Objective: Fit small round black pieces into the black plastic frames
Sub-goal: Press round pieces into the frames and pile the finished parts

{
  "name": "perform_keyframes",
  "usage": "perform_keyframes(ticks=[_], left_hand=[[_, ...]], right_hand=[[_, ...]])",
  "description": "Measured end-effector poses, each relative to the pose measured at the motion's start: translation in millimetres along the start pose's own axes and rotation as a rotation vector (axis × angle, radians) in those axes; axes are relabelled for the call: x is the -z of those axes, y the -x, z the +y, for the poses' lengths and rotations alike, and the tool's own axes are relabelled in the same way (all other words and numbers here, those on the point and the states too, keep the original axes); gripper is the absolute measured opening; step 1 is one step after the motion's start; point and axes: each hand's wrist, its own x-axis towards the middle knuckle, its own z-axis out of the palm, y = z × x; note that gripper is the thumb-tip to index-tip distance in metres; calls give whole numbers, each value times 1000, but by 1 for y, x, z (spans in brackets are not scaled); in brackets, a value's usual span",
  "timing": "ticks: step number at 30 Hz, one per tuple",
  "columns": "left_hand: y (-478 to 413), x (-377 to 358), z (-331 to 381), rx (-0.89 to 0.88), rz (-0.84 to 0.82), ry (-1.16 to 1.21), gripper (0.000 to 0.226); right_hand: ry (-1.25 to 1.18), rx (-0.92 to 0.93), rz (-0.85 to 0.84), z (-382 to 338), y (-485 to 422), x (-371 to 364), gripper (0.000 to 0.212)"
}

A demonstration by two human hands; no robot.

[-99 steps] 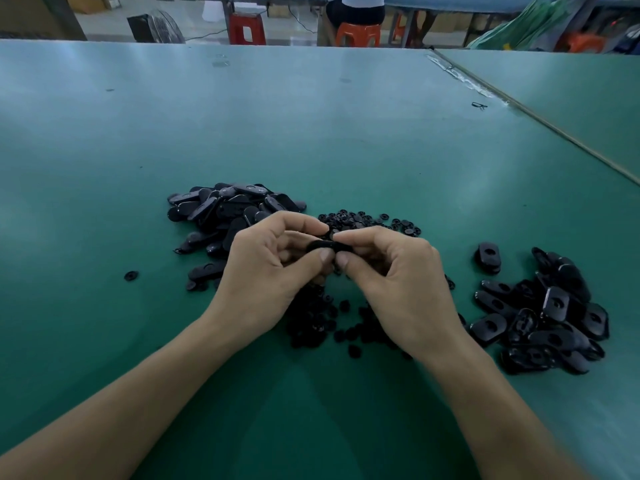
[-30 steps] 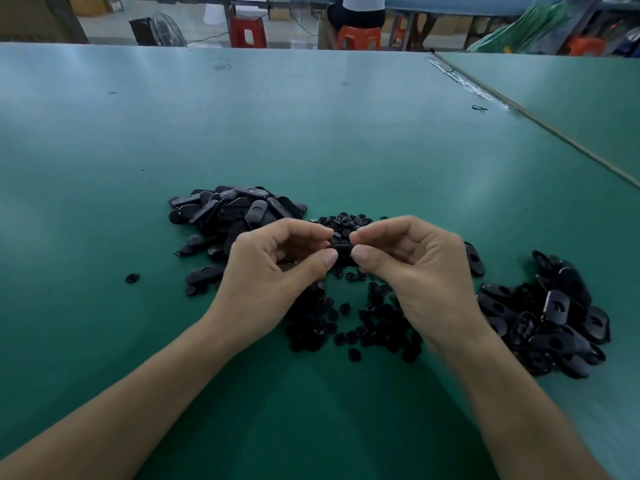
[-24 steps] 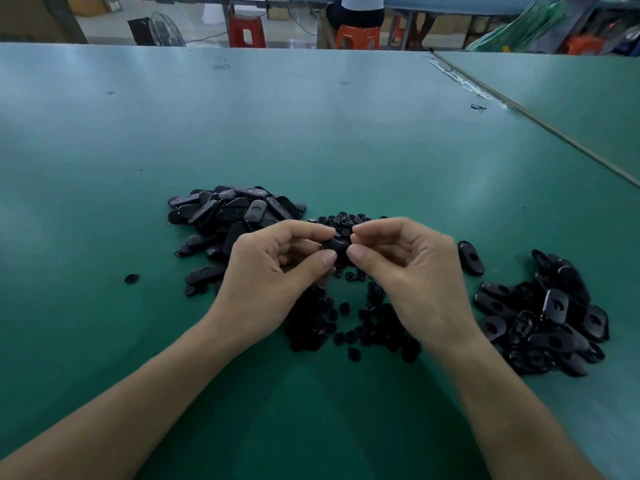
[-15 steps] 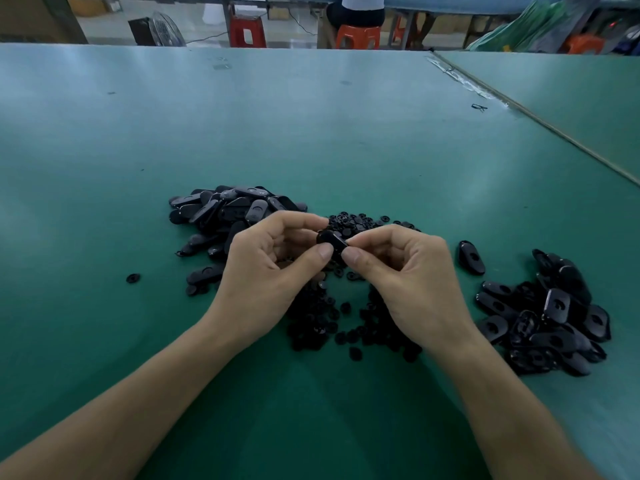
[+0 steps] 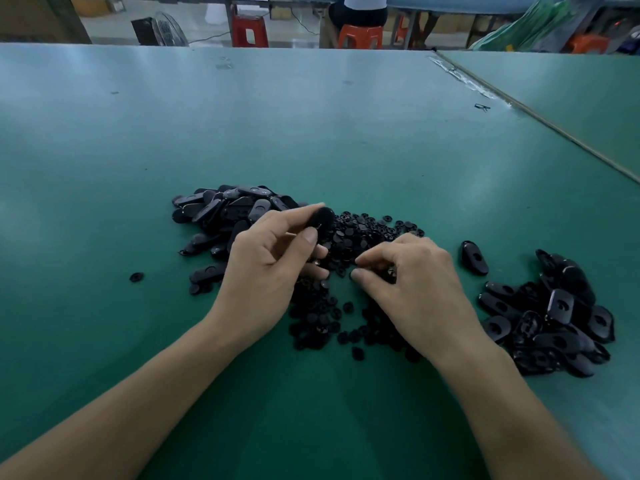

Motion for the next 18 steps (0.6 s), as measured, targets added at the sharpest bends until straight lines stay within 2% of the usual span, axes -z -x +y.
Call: perform_keyframes(ticks=[5,9,11,14,17,18], left_hand=[[-2,1,-1,8,4,-19,35],[-1,0,-1,-16,-4,-64,28],[0,1,-1,-14,-5,-72,27],[1,1,0,-4,-12,-54,27],[1,0,1,20,-14,0,27],[1,1,1,18,-15,-2,28]], right_hand=[[65,-8,-44,-5,0,-2,13],[102,19,-60,-9,-1,-5,9],[65,36,-51,-10,0,-5,3],[-69,42,7,-10,1,-6,11],[-177,63,82,-12,1,-6,9],[-182,71,94,-13,1,-7,17]])
